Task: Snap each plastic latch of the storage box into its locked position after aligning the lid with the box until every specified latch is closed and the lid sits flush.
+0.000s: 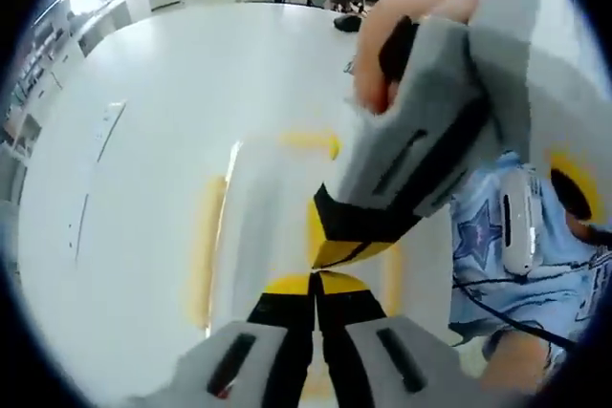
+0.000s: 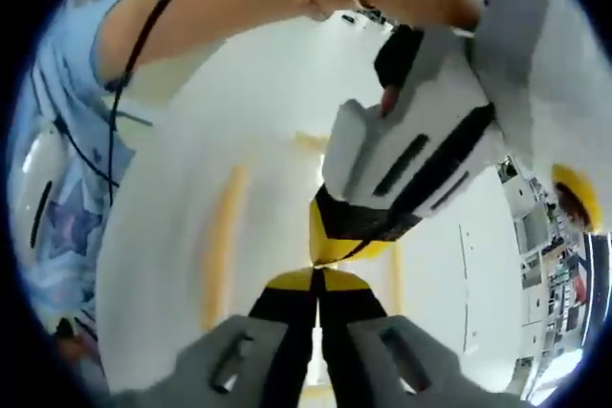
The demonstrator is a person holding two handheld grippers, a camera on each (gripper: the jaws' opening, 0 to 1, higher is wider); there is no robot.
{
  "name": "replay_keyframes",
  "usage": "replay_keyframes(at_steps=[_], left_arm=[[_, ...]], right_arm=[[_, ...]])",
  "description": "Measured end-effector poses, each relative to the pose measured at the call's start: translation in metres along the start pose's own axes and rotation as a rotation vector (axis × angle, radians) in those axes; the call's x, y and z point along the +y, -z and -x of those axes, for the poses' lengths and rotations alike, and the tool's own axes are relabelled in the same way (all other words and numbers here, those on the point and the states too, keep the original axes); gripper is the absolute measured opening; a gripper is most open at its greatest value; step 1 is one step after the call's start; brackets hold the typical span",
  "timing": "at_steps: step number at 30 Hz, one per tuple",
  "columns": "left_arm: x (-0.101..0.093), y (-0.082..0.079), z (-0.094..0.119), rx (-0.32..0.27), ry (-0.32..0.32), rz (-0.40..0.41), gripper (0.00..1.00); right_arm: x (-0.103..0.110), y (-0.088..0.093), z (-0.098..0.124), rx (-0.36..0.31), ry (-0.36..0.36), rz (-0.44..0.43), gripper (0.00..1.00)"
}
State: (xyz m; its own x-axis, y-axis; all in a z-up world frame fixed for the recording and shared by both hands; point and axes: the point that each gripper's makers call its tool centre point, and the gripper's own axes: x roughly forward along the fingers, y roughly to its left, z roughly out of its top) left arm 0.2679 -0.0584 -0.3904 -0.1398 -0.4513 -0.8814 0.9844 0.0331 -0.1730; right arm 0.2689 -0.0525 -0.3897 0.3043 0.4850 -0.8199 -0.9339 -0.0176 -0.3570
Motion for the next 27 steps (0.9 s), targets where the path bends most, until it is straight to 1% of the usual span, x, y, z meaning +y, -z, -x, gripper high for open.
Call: replay_keyframes(at_steps=[2, 4, 6, 7, 9, 11, 12, 15, 16, 17, 20, 22, 25, 27], left_arm=[[-0.002, 0.005, 0.003, -0.027, 0.012, -0.014, 0.0], [0.0, 0.012, 0.007, -0.052, 0.009, -0.012, 0.0], [0.006, 0.017, 0.013, -0.074, -0.015, 0.002, 0.0], [0.01, 0.023, 0.017, -0.089, -0.037, 0.008, 0.0], [0.012, 0.032, 0.021, -0.124, -0.053, 0.026, 0.0], [0.014, 0.037, 0.025, -0.162, -0.076, 0.023, 0.0], [0.014, 0.042, 0.028, -0.194, -0.086, 0.023, 0.0], [0.017, 0.046, 0.034, -0.293, -0.135, 0.012, 0.0], [0.015, 0.046, 0.034, -0.366, -0.167, -0.021, 0.0], [0.014, 0.045, 0.035, -0.43, -0.187, -0.035, 0.0], [0.014, 0.047, 0.039, -0.569, -0.205, -0.022, 0.0], [0.014, 0.051, 0.04, -0.605, -0.225, -0.034, 0.0], [0.012, 0.055, 0.042, -0.621, -0.262, -0.04, 0.0], [0.013, 0.059, 0.044, -0.643, -0.287, -0.039, 0.0]], right_arm=[[0.0, 0.001, 0.0, 0.002, -0.003, -0.005, 0.0], [0.0, 0.001, 0.0, 0.004, -0.006, -0.01, 0.0], [0.0, 0.002, 0.0, 0.006, -0.009, -0.012, 0.0], [0.001, 0.001, 0.0, 0.01, -0.01, -0.011, 0.0], [0.001, 0.001, 0.0, 0.02, -0.008, -0.014, 0.0], [0.002, 0.001, -0.001, 0.026, -0.007, -0.017, 0.0], [0.002, 0.0, -0.001, 0.033, -0.007, -0.017, 0.0], [0.003, 0.0, -0.002, 0.042, -0.005, -0.017, 0.0], [0.003, 0.0, -0.002, 0.047, -0.002, -0.016, 0.0], [0.004, -0.001, -0.002, 0.053, 0.003, -0.018, 0.0], [0.005, -0.002, -0.003, 0.073, 0.017, 0.001, 0.0], [0.005, -0.002, -0.003, 0.084, 0.019, 0.002, 0.0], [0.006, -0.002, -0.003, 0.1, 0.023, 0.008, 0.0], [0.006, -0.002, -0.003, 0.108, 0.027, 0.018, 0.0]])
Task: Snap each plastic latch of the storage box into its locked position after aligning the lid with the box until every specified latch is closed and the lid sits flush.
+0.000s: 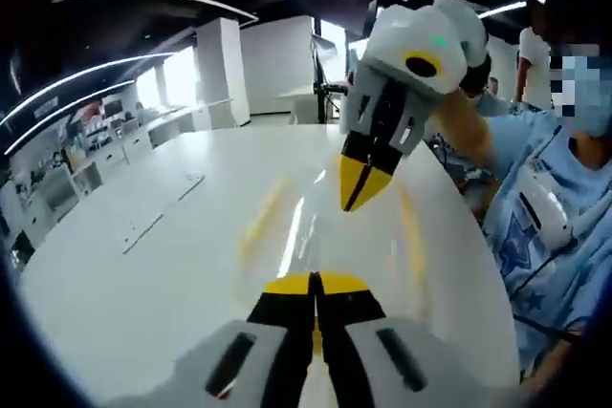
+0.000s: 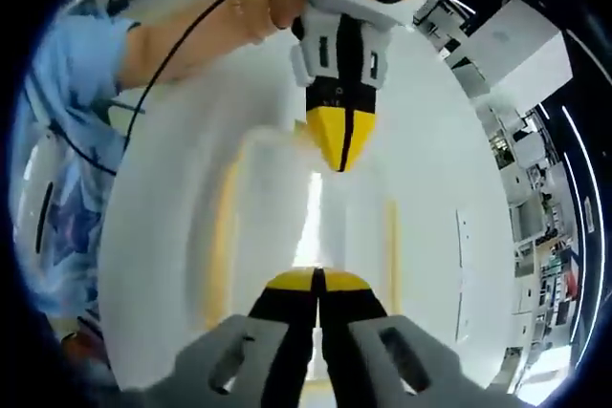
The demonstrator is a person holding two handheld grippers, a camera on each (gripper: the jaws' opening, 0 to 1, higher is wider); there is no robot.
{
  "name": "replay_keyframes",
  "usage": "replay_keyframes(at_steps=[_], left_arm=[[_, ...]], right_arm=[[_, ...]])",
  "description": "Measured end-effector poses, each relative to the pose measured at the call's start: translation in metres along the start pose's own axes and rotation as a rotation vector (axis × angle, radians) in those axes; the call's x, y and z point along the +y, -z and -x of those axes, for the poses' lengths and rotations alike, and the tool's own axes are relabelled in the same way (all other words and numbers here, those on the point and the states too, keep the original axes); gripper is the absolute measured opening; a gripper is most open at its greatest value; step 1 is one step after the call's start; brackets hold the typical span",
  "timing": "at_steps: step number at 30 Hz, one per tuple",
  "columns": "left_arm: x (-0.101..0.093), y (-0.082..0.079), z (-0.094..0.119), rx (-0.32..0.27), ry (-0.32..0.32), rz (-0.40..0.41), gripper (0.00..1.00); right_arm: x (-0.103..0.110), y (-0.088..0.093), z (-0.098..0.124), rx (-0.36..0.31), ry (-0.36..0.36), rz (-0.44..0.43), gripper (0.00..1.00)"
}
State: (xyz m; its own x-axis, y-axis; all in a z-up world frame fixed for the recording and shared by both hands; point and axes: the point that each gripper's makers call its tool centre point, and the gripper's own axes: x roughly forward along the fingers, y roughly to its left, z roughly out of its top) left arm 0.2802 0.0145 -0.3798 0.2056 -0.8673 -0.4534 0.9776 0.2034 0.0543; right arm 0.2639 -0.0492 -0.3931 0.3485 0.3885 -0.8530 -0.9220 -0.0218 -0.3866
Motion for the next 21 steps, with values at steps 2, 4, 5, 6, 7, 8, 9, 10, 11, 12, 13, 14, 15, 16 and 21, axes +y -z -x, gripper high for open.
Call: replay_keyframes(at_steps=[2, 4, 5, 6, 7, 8, 9, 10, 11, 12, 13, 14, 15, 16, 21], left_arm=[[0.003, 0.002, 0.005, -0.035, -0.014, 0.004, 0.0], [0.005, 0.002, 0.01, -0.088, -0.008, 0.032, 0.0], [0.005, 0.002, 0.013, -0.115, 0.001, 0.048, 0.0], [0.005, 0.001, 0.015, -0.143, 0.01, 0.063, 0.0], [0.006, 0.002, 0.017, -0.151, 0.018, 0.073, 0.0], [0.007, 0.005, 0.021, -0.187, 0.029, 0.109, 0.0], [0.007, 0.006, 0.023, -0.196, 0.037, 0.118, 0.0], [0.01, 0.011, 0.025, -0.181, 0.036, 0.123, 0.0], [0.013, 0.014, 0.027, -0.177, 0.031, 0.137, 0.0], [0.015, 0.018, 0.028, -0.176, 0.029, 0.142, 0.0], [0.015, 0.019, 0.03, -0.182, 0.039, 0.151, 0.0], [0.013, 0.019, 0.031, -0.191, 0.053, 0.16, 0.0], [0.013, 0.018, 0.031, -0.195, 0.058, 0.164, 0.0], [0.012, 0.018, 0.03, -0.193, 0.056, 0.166, 0.0], [0.009, 0.02, 0.028, -0.2, 0.063, 0.175, 0.0]], right_arm=[[0.0, 0.0, 0.0, 0.01, 0.005, 0.005, 0.0], [0.0, 0.0, 0.0, 0.019, 0.007, 0.011, 0.0], [0.0, 0.001, 0.0, 0.024, 0.007, 0.013, 0.0], [-0.001, 0.002, 0.0, 0.03, 0.007, 0.015, 0.0], [-0.001, 0.001, 0.0, 0.028, 0.006, 0.017, 0.0], [-0.002, 0.002, -0.001, 0.031, 0.003, 0.02, 0.0], [-0.002, 0.002, -0.002, 0.033, 0.001, 0.02, 0.0], [-0.002, 0.002, -0.002, 0.036, -0.002, 0.02, 0.0], [-0.002, 0.002, -0.002, 0.04, -0.003, 0.021, 0.0], [-0.003, 0.002, -0.003, 0.044, -0.003, 0.023, 0.0], [-0.003, 0.002, -0.003, 0.048, -0.003, 0.024, 0.0], [-0.003, 0.002, -0.003, 0.052, -0.002, 0.024, 0.0], [-0.003, 0.002, -0.003, 0.053, -0.002, 0.025, 0.0], [-0.003, 0.002, -0.003, 0.053, -0.001, 0.025, 0.0], [-0.004, 0.001, -0.003, 0.052, 0.0, 0.006, 0.0]])
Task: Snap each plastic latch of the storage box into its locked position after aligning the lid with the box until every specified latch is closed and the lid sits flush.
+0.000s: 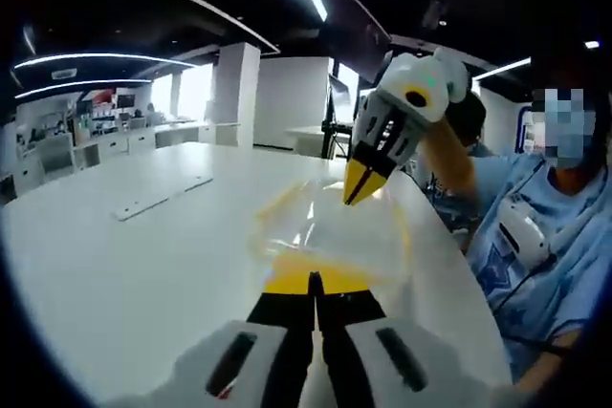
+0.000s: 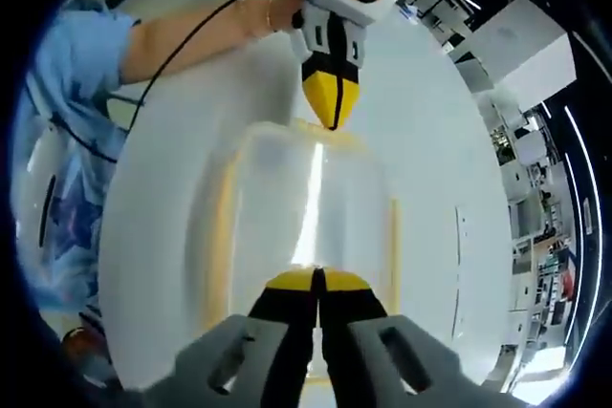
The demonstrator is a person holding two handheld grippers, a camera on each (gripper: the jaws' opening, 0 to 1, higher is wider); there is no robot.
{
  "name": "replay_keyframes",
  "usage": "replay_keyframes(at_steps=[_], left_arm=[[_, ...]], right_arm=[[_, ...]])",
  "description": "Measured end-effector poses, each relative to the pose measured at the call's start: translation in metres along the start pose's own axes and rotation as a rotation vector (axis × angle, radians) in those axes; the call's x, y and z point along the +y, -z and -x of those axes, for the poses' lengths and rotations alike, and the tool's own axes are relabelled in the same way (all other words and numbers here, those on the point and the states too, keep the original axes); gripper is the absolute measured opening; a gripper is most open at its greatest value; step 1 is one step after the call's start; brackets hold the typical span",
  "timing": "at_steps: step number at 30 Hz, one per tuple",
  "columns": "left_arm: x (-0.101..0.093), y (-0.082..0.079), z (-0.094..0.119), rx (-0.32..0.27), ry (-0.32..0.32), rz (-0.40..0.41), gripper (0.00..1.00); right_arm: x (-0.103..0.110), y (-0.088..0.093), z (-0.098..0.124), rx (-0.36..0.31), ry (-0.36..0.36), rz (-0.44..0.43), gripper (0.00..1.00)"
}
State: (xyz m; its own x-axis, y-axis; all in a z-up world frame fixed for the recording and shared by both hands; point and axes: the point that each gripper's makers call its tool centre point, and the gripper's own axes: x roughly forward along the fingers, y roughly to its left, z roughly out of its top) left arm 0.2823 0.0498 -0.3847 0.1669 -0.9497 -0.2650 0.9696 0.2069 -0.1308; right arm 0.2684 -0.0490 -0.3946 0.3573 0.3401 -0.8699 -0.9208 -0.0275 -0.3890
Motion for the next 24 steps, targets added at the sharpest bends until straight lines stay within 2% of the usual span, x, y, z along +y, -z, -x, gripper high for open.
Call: replay_keyframes(at_steps=[7, 17, 24], left_arm=[[-0.0029, 0.0017, -0.0013, -0.011, 0.015, 0.015, 0.0], [-0.0011, 0.0052, -0.0018, -0.008, 0.028, 0.041, 0.0], [0.0, 0.0058, -0.0028, -0.022, 0.036, 0.06, 0.0]], right_arm=[[-0.0002, -0.0016, 0.0006, 0.039, 0.023, 0.008, 0.0], [-0.0007, -0.0016, 0.0024, 0.036, 0.039, -0.022, 0.0], [-0.0012, -0.0014, 0.0015, 0.055, 0.024, -0.018, 0.0]])
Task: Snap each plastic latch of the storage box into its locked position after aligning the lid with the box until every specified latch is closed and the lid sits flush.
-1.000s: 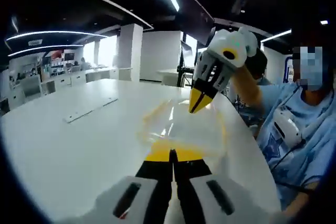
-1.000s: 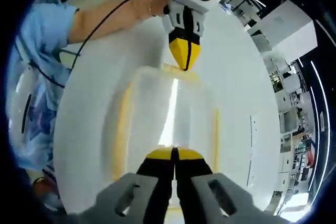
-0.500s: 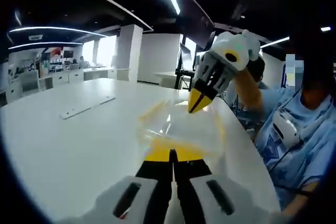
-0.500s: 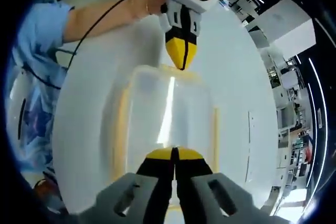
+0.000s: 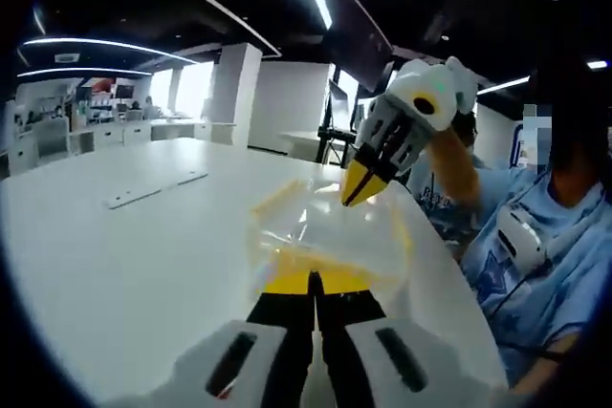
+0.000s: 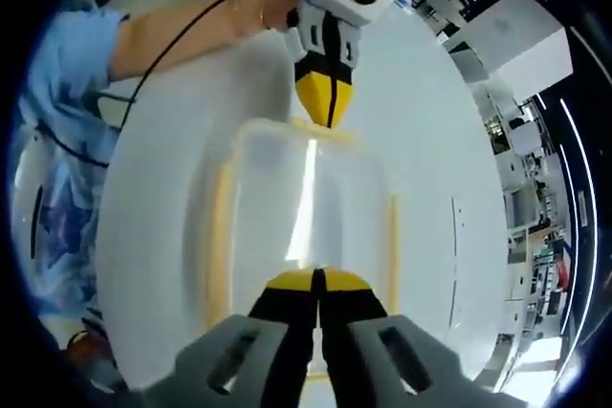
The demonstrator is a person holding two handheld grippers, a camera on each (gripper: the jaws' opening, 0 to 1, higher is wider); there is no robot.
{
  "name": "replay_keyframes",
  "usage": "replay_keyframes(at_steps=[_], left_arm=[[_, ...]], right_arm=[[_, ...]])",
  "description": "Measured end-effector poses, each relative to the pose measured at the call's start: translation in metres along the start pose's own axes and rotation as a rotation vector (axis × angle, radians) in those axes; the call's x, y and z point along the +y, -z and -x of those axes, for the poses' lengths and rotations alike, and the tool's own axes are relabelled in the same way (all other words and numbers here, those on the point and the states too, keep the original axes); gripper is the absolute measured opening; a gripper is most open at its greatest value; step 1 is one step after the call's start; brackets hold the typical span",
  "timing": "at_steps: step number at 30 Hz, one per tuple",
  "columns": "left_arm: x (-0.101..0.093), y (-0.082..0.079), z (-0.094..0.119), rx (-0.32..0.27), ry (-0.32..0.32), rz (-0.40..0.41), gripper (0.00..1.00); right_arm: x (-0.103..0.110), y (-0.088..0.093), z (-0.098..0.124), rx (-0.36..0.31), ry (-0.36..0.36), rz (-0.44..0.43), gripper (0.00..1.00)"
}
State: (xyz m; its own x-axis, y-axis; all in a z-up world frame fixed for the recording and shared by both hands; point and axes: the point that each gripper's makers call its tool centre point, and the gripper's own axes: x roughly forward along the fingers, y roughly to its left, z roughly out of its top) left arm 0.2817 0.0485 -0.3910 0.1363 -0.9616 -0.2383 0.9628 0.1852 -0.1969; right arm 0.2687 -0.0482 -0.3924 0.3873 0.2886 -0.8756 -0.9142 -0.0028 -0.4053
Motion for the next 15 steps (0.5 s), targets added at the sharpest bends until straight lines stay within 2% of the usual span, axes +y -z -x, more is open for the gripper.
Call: replay_keyframes(at_steps=[7, 12, 15], left_arm=[[-0.0032, 0.0015, -0.0025, 0.003, 0.002, -0.002, 0.0], [-0.0033, 0.0012, -0.0027, -0.008, 0.012, 0.006, 0.0], [-0.0055, 0.001, -0.0038, 0.007, -0.002, -0.018, 0.0]], right_arm=[[0.0008, 0.0, -0.0007, 0.059, -0.014, 0.03, 0.0], [0.0006, 0.0016, 0.0002, 0.059, -0.034, 0.004, 0.0], [0.0006, 0.0025, 0.0006, 0.047, -0.046, -0.016, 0.0]])
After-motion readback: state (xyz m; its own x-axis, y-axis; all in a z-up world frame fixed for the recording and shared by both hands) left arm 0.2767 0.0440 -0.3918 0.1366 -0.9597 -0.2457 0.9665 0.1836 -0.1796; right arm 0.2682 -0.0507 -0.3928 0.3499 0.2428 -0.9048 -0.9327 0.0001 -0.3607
